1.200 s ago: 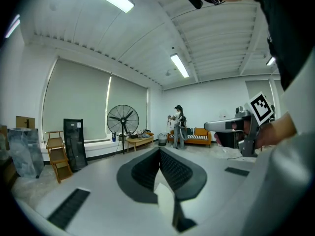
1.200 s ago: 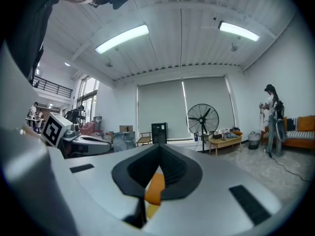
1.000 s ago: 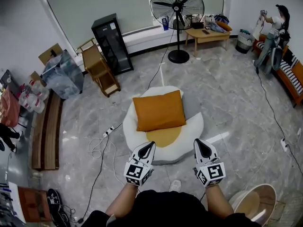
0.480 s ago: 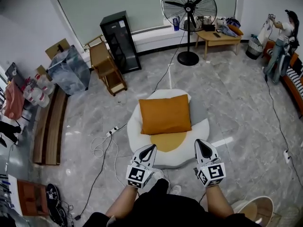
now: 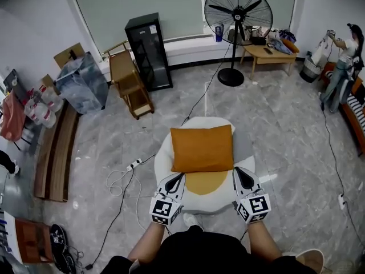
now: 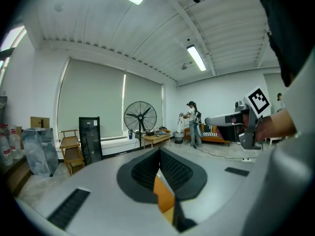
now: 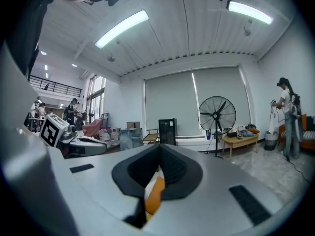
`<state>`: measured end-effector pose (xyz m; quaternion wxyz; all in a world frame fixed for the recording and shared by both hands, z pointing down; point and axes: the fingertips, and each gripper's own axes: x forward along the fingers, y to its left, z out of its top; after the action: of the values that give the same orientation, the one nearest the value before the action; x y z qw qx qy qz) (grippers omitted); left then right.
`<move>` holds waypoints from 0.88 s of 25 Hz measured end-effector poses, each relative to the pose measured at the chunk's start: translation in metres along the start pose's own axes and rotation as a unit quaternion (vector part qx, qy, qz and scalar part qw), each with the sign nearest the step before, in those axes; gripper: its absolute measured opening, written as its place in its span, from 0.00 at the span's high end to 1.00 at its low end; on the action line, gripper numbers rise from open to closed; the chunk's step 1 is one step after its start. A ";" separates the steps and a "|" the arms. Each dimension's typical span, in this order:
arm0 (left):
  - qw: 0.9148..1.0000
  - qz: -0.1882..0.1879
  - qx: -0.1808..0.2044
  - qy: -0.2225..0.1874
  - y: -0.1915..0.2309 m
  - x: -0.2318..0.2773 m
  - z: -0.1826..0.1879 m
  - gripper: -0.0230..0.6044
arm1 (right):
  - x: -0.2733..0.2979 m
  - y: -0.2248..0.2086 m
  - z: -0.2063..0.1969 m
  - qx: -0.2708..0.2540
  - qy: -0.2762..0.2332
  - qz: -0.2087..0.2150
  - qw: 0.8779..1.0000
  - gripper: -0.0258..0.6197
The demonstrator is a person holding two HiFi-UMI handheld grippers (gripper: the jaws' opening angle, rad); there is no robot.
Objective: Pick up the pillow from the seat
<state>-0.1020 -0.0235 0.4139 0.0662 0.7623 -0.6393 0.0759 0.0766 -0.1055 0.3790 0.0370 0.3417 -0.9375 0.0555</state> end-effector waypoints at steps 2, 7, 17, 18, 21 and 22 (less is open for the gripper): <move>1.000 0.003 -0.004 -0.004 0.017 0.005 0.002 0.94 | 0.018 0.004 -0.001 -0.002 0.007 0.006 1.000 0.95; 0.998 -0.012 -0.045 -0.030 0.043 0.018 0.002 0.94 | 0.044 0.008 -0.007 -0.026 0.029 0.007 0.999 0.95; 0.998 -0.006 -0.055 -0.005 0.069 0.041 -0.020 0.94 | 0.091 0.010 -0.027 -0.047 0.055 0.037 0.997 0.95; 0.998 -0.004 -0.057 0.000 0.070 0.044 -0.024 0.95 | 0.094 0.006 -0.032 -0.043 0.061 0.039 0.997 0.95; 0.998 0.010 -0.066 0.013 0.074 0.059 -0.038 0.94 | 0.107 -0.011 -0.047 -0.029 0.076 0.045 0.996 0.95; 0.997 0.017 -0.069 0.019 0.076 0.065 -0.043 0.94 | 0.112 -0.016 -0.052 -0.024 0.080 0.049 0.995 0.95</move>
<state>-0.1671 -0.0905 0.4698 0.1290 0.7435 -0.6545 0.0470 0.0034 -0.1823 0.4436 0.1174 0.2884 -0.9483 0.0618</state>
